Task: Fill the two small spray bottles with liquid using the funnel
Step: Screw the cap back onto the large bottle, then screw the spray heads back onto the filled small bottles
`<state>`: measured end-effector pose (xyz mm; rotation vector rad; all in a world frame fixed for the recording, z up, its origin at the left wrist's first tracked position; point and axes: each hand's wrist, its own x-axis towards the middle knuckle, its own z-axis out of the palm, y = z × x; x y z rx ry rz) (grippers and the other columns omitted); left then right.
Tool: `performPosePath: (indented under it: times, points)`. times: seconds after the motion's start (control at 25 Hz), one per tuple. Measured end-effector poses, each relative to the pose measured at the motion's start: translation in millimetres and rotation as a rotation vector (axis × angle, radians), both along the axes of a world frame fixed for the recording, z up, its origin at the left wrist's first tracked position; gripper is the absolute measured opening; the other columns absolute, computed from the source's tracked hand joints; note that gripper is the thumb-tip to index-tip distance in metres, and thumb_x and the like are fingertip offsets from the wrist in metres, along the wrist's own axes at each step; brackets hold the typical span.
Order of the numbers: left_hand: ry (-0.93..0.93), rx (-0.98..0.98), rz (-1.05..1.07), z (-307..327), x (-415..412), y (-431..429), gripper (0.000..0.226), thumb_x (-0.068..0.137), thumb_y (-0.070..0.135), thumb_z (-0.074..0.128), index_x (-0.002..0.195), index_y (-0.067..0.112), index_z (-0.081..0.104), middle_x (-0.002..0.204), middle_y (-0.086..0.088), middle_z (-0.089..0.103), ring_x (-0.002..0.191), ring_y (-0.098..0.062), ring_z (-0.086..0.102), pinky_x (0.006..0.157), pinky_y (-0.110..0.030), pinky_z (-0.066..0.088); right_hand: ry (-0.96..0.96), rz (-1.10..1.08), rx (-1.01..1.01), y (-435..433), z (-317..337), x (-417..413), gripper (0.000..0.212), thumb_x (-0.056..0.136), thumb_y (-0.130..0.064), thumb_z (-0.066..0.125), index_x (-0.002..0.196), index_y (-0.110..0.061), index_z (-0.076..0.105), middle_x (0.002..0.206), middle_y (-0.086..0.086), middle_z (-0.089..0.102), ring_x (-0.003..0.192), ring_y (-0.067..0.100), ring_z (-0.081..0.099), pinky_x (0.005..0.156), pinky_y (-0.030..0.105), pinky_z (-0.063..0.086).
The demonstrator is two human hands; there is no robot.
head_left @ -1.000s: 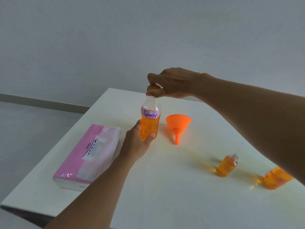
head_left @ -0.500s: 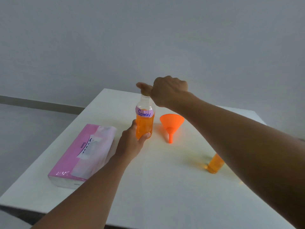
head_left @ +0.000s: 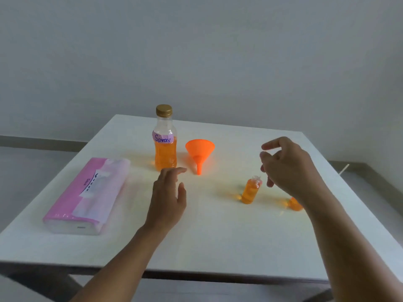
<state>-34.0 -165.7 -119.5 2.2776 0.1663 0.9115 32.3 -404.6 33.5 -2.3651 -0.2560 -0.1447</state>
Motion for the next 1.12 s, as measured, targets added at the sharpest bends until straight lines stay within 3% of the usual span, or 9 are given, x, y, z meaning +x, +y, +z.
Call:
performPosePath:
  times: [0.12,0.2,0.28,0.4,0.6,0.72,0.84,1.04,1.12]
  points:
    - [0.14,-0.081,-0.257,5,13,-41,0.045,0.085,0.002,0.054,0.122,0.027,0.056,0.115,0.012,0.056,0.101,-0.005,0.054,0.091,-0.026,0.047,0.078,-0.051,-0.12,-29,-37,-17,0.018,0.1,-0.026,0.052,0.116,-0.03,0.059,0.078,-0.003,0.074,0.069,0.005,0.068,0.057,0.024,0.043]
    - [0.266,-0.165,-0.377,5,27,-70,0.054,0.081,0.005,0.057,0.128,0.03,0.052,0.12,0.013,0.056,0.11,-0.005,0.052,0.092,-0.02,0.045,0.172,-0.017,-0.172,-39,-64,-16,0.025,0.101,-0.021,0.05,0.125,-0.021,0.058,0.099,0.006,0.073,0.094,0.019,0.069,0.077,0.036,0.055]
    - [0.358,-0.264,-0.41,2,39,-94,0.058,0.079,0.016,0.065,0.133,0.032,0.048,0.124,0.014,0.055,0.115,-0.005,0.051,0.09,-0.015,0.041,0.221,0.014,-0.222,-45,-86,-8,0.033,0.101,-0.012,0.048,0.132,-0.013,0.056,0.117,0.012,0.069,0.109,0.028,0.066,0.088,0.035,0.054]
    - [0.35,-0.339,-0.367,-3,52,-115,0.052,0.078,0.04,0.072,0.127,0.036,0.053,0.121,0.018,0.058,0.111,0.003,0.052,0.088,-0.016,0.044,0.197,-0.011,-0.208,-45,-104,9,0.038,0.101,-0.008,0.049,0.138,-0.011,0.054,0.129,0.012,0.066,0.116,0.027,0.062,0.086,0.032,0.051]
    - [0.297,-0.32,-0.347,-1,59,-112,0.038,0.082,0.047,0.071,0.115,0.032,0.057,0.11,0.018,0.065,0.104,0.007,0.057,0.083,-0.014,0.045,0.173,-0.032,-0.007,-33,-118,36,0.039,0.099,-0.027,0.064,0.136,-0.017,0.056,0.122,0.002,0.067,0.104,0.021,0.067,0.081,0.028,0.051]
    - [0.281,-0.321,-0.332,2,52,-99,0.035,0.086,0.041,0.07,0.114,0.029,0.054,0.106,0.016,0.068,0.1,0.007,0.06,0.081,-0.012,0.047,0.12,-0.063,0.15,-26,-124,41,0.018,0.095,-0.036,0.068,0.109,-0.024,0.069,0.102,-0.013,0.074,0.085,0.006,0.069,0.075,0.024,0.051]
    - [0.257,-0.312,-0.326,8,38,-84,0.035,0.088,0.043,0.068,0.117,0.03,0.053,0.109,0.02,0.066,0.103,0.007,0.06,0.082,-0.008,0.046,0.054,-0.07,0.323,-24,-118,37,0.013,0.091,-0.039,0.072,0.092,-0.026,0.072,0.084,-0.016,0.075,0.083,-0.001,0.071,0.076,0.022,0.053]
    - [0.206,-0.405,-0.323,14,18,-62,0.037,0.087,0.046,0.065,0.12,0.034,0.053,0.116,0.017,0.065,0.108,-0.002,0.063,0.088,-0.019,0.053,0.002,0.118,0.44,-26,-88,17,0.006,0.093,-0.045,0.07,0.096,-0.041,0.072,0.087,-0.005,0.075,0.083,0.016,0.072,0.073,0.034,0.062]
    - [0.221,-0.412,-0.307,14,17,-56,0.041,0.087,0.045,0.064,0.123,0.029,0.053,0.119,0.011,0.065,0.112,-0.009,0.062,0.09,-0.029,0.056,-0.008,0.161,0.432,-28,-79,8,0.014,0.094,-0.048,0.066,0.104,-0.041,0.072,0.089,-0.005,0.072,0.079,0.015,0.068,0.069,0.03,0.06]
